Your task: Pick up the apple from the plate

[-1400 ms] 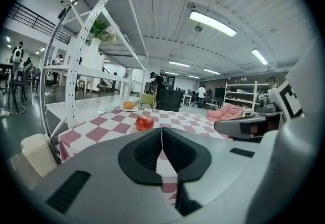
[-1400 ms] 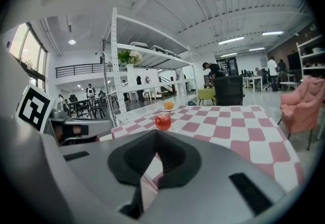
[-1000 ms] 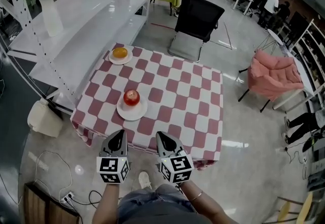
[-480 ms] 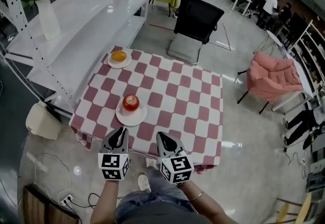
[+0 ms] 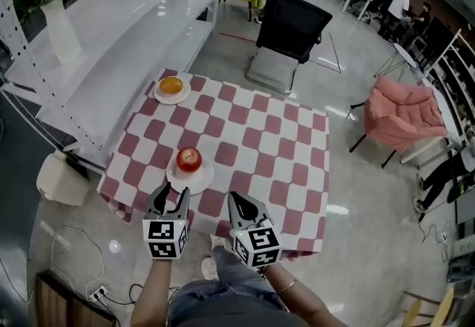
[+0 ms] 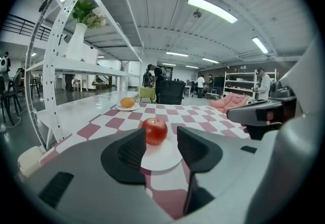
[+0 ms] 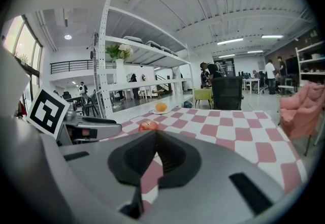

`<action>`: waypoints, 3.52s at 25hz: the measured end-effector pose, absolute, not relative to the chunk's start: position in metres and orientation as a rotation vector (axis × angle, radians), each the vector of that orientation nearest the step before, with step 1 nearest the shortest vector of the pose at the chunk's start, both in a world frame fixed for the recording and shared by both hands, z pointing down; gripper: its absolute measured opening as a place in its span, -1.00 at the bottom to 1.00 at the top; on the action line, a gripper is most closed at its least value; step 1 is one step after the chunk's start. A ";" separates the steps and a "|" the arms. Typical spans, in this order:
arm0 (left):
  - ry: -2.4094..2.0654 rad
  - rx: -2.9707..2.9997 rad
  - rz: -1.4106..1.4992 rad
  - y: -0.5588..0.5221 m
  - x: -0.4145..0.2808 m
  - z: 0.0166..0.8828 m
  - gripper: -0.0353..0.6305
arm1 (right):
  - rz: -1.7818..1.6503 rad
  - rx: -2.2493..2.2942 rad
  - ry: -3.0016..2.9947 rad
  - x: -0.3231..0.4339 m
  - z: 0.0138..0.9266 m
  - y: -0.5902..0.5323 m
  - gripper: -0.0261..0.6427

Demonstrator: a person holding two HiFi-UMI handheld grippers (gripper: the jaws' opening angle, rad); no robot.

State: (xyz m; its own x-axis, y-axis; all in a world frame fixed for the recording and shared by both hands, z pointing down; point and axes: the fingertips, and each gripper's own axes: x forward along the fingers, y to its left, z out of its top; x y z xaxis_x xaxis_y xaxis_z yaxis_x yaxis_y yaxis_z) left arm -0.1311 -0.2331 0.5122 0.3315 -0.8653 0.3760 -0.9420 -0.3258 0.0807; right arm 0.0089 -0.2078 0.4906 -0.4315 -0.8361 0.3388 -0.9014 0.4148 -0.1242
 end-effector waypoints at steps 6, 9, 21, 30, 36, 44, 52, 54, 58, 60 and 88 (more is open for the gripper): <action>-1.604 2.310 0.422 -0.256 -0.124 0.522 -0.07 | 0.448 1.514 -2.442 0.013 0.497 -0.230 -0.89; -1.576 2.325 0.450 -0.264 -0.119 0.526 0.02 | 0.457 1.503 -2.441 0.013 0.498 -0.238 -0.89; -1.543 2.309 0.532 -0.297 -0.113 0.551 0.18 | 0.480 1.482 -2.421 0.016 0.511 -0.269 -0.89; -1.531 2.282 0.573 -0.319 -0.113 0.566 0.18 | 0.503 1.459 -2.402 0.014 0.521 -0.289 -0.89; -1.502 2.281 0.621 -0.329 -0.108 0.576 0.25 | 0.515 1.450 -2.389 0.017 0.527 -0.297 -0.89; -1.480 2.274 0.670 -0.340 -0.102 0.586 0.29 | 0.539 1.456 -2.369 0.022 0.535 -0.304 -0.89; -1.474 2.253 0.678 -0.348 -0.100 0.593 0.29 | 0.558 1.449 -2.357 0.024 0.540 -0.306 -0.89; -1.478 2.248 0.688 -0.350 -0.101 0.594 0.29 | 0.560 1.448 -2.355 0.024 0.541 -0.307 -0.89; -1.479 2.244 0.701 -0.353 -0.101 0.595 0.29 | 0.566 1.445 -2.352 0.025 0.543 -0.309 -0.89; -1.479 2.242 0.702 -0.352 -0.101 0.595 0.29 | 0.569 1.443 -2.351 0.025 0.544 -0.309 -0.89; -1.553 2.296 0.629 -0.343 -0.113 0.556 0.28 | 0.524 1.440 -2.384 0.014 0.530 -0.293 -0.89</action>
